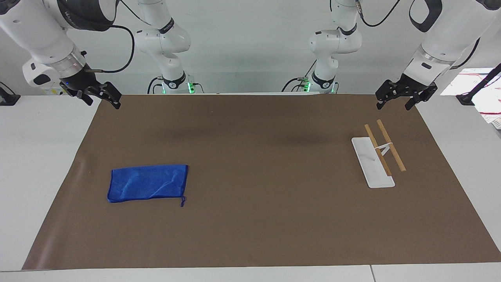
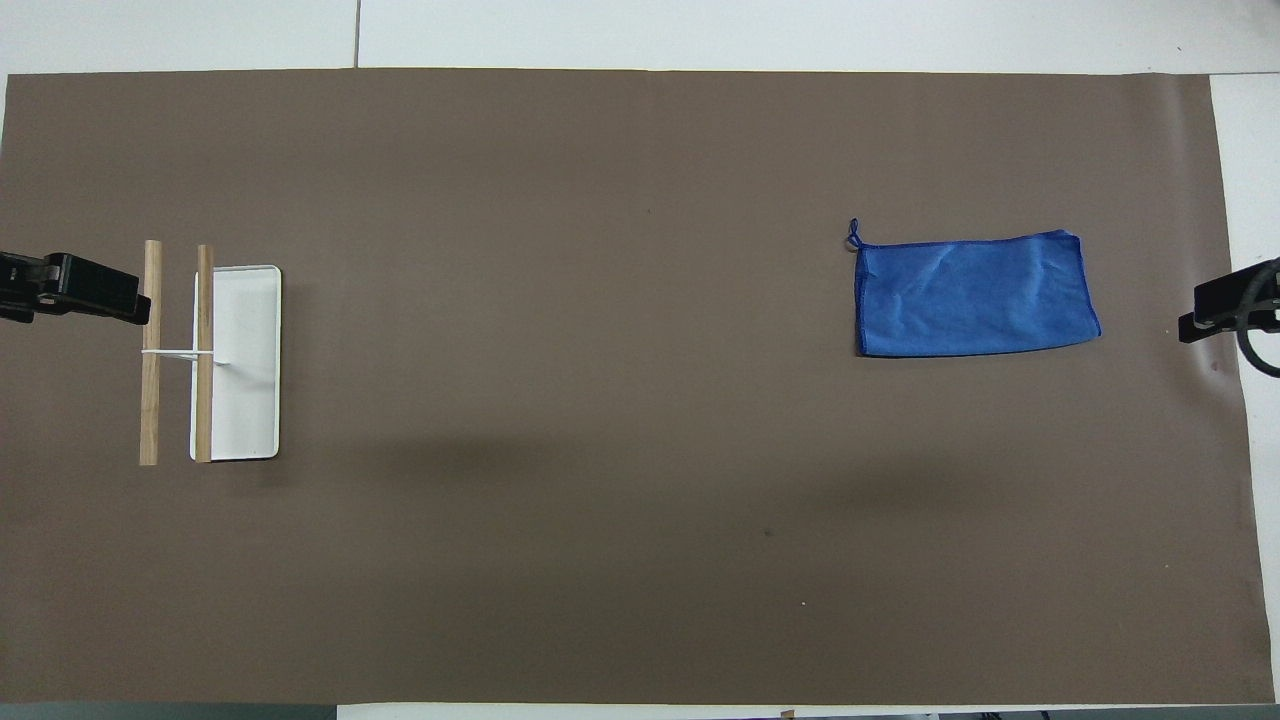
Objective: Right arm passes towel to left arm to hang
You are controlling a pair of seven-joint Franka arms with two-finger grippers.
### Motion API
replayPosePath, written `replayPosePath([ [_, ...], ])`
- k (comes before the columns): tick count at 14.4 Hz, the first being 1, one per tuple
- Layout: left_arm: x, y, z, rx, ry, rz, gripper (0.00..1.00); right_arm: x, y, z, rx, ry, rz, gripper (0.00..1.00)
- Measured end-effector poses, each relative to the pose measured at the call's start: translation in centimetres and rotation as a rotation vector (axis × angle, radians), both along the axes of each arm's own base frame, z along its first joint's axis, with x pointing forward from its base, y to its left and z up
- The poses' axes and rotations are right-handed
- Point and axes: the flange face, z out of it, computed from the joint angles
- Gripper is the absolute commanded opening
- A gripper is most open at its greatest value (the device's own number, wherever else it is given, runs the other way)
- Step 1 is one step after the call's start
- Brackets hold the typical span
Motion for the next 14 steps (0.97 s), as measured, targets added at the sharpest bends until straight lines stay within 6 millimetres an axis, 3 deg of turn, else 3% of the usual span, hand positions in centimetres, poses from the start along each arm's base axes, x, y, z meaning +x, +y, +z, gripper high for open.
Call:
replayPosePath([
  [7, 0.0, 0.0, 0.0, 0.0, 0.0, 0.0, 1.0, 0.1, 0.2, -0.2, 0.0, -0.006, 0.006, 1.0],
  [9, 0.0, 0.0, 0.0, 0.0, 0.0, 0.0, 1.0, 0.8, 0.6, -1.2, -0.005, -0.05, 0.014, 1.0],
  [11, 0.0, 0.0, 0.0, 0.0, 0.0, 0.0, 1.0, 1.7, 0.8, -3.8, -0.011, -0.102, 0.018, 1.0],
  [14, 0.0, 0.0, 0.0, 0.0, 0.0, 0.0, 1.0, 4.0, 2.5, -10.3, 0.002, -0.148, 0.035, 1.0],
])
